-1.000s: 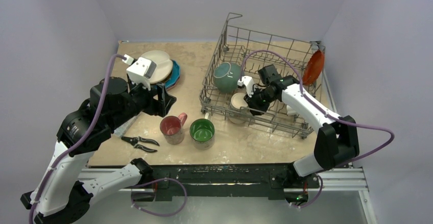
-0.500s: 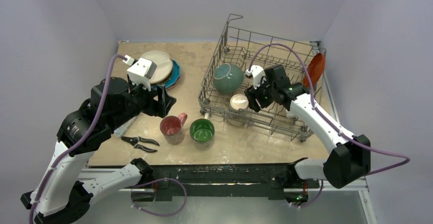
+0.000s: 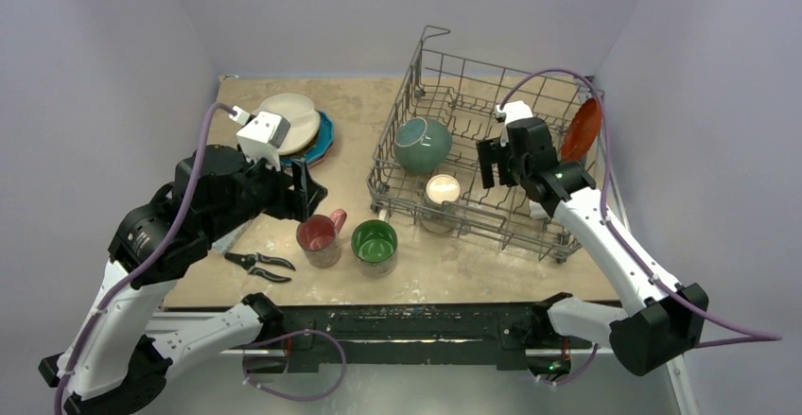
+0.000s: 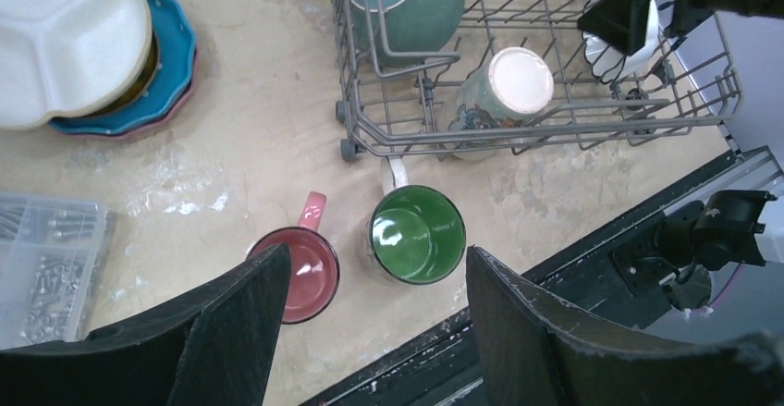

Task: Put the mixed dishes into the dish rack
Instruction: Pick up the cup at the center of the board.

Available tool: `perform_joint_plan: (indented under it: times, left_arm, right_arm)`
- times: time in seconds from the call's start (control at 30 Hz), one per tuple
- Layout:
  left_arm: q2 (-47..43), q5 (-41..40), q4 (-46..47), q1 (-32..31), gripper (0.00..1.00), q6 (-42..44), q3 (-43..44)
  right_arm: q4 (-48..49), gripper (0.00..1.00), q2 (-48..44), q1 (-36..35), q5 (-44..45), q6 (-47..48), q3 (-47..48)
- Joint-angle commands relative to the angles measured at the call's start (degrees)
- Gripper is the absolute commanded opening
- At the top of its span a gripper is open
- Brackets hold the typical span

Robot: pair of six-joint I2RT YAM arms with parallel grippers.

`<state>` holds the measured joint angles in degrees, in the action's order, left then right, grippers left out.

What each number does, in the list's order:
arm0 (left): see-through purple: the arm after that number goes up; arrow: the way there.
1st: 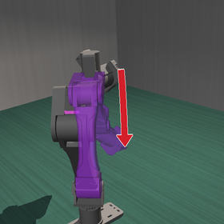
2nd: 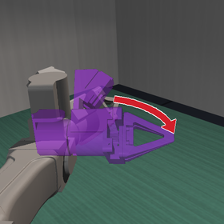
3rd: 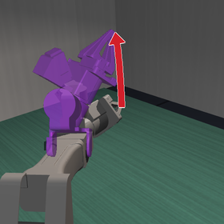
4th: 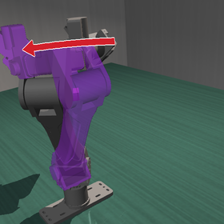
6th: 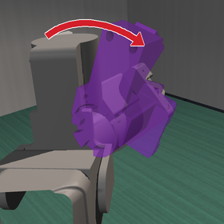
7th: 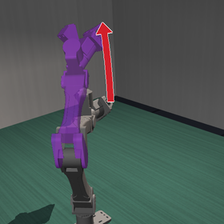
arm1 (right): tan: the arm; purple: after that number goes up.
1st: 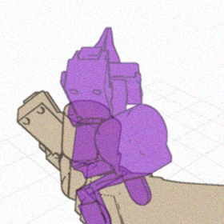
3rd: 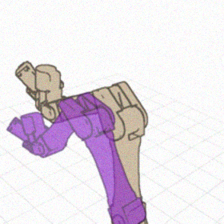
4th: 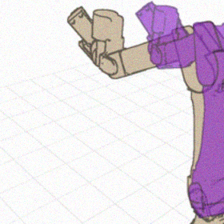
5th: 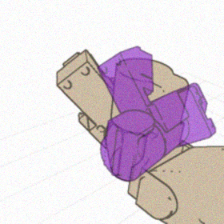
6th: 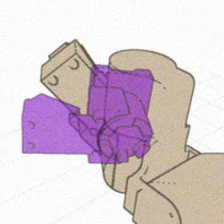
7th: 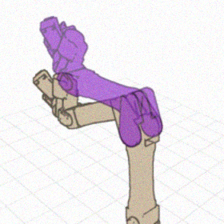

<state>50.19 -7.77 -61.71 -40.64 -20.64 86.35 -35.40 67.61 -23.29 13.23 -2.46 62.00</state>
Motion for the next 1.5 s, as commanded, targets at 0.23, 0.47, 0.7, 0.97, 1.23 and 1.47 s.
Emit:
perform_joint_plan:
  times: [0.23, 0.47, 0.7, 0.97, 1.23, 1.47]
  left_arm:
    - [7.53, -5.03, -14.17, 0.58, 0.71, -21.36, -1.47]
    - [2.59, 15.02, 0.46, 0.75, 0.68, -39.64, -20.27]
    - [0.51, 18.29, 8.71, 0.52, 0.64, -59.16, -37.4]
    - [8.4, 12.1, 6.45, -4.25, 0.66, -68.78, -36.23]
    - [13.21, 5.4, 10.75, -6.12, 0.56, -76.07, -37.95]
    - [21.52, 7.13, 13.88, -6.47, 0.48, -76.97, -38.37]
  right_arm:
    - [-14.28, 0.98, 5.0, 0.18, -2.79, -14.35, 20.18]
    - [-7.81, 0.98, -4.26, 0.19, -18.55, -17.14, 14.21]
    - [-1.48, 0.98, -14.33, 0.2, -27.46, -23.99, 4.94]
    - [-6.06, 0.98, -17.26, 0.22, -28.02, -21.86, 7.55]
    - [-8.38, 0.98, -17.91, 0.19, -28.41, -18.91, 9.31]
    - [-11.8, 0.98, -16.9, 0.21, -27.04, -16.61, 11.21]
